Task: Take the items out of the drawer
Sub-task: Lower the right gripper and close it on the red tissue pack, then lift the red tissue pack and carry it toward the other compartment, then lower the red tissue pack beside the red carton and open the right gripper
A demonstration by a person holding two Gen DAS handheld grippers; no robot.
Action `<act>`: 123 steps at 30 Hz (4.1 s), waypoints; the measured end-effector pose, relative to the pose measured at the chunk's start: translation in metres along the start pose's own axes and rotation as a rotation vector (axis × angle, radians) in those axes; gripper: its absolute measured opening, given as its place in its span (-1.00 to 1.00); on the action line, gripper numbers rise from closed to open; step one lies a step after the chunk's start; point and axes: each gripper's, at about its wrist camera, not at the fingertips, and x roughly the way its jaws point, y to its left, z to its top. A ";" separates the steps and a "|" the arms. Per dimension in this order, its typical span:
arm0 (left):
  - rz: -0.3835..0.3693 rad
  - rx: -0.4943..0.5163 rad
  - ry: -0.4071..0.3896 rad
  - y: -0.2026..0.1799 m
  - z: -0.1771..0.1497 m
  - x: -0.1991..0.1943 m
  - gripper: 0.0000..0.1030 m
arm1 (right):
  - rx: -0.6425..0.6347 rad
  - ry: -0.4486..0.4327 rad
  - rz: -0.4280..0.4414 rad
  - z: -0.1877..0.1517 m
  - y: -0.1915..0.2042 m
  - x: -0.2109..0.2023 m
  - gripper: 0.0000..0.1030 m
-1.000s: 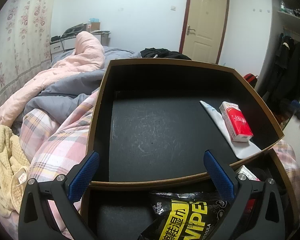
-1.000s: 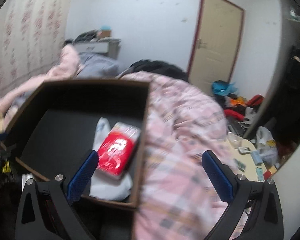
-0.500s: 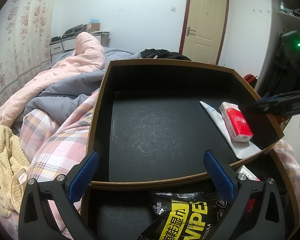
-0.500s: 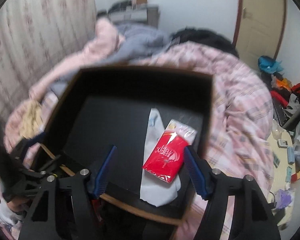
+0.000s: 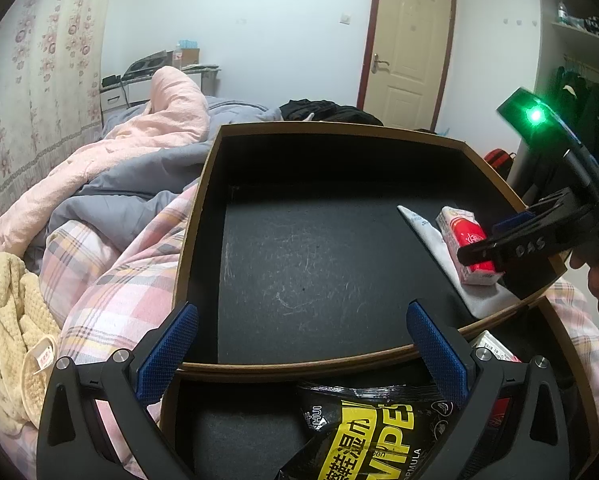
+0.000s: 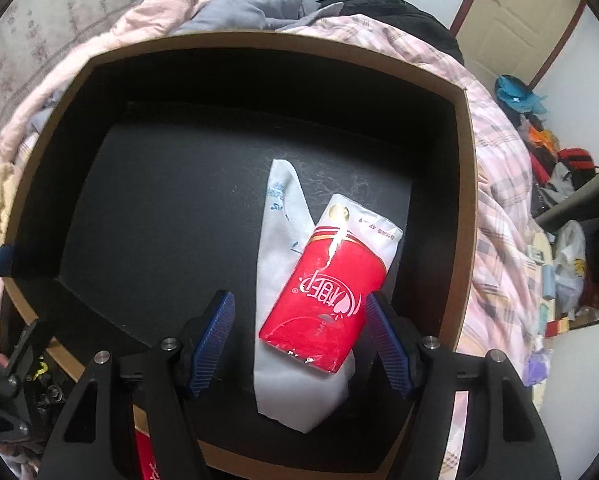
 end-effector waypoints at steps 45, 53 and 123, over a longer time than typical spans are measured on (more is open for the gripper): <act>0.004 0.004 -0.006 -0.004 0.000 0.000 1.00 | -0.088 0.008 0.025 -0.012 0.056 -0.015 -0.43; 0.004 0.004 -0.006 -0.004 0.000 0.000 1.00 | -0.019 -0.107 0.101 -0.028 0.040 -0.038 -0.45; 0.004 0.004 -0.011 -0.003 -0.002 -0.001 1.00 | -0.247 -0.209 0.706 -0.140 -0.007 -0.065 0.59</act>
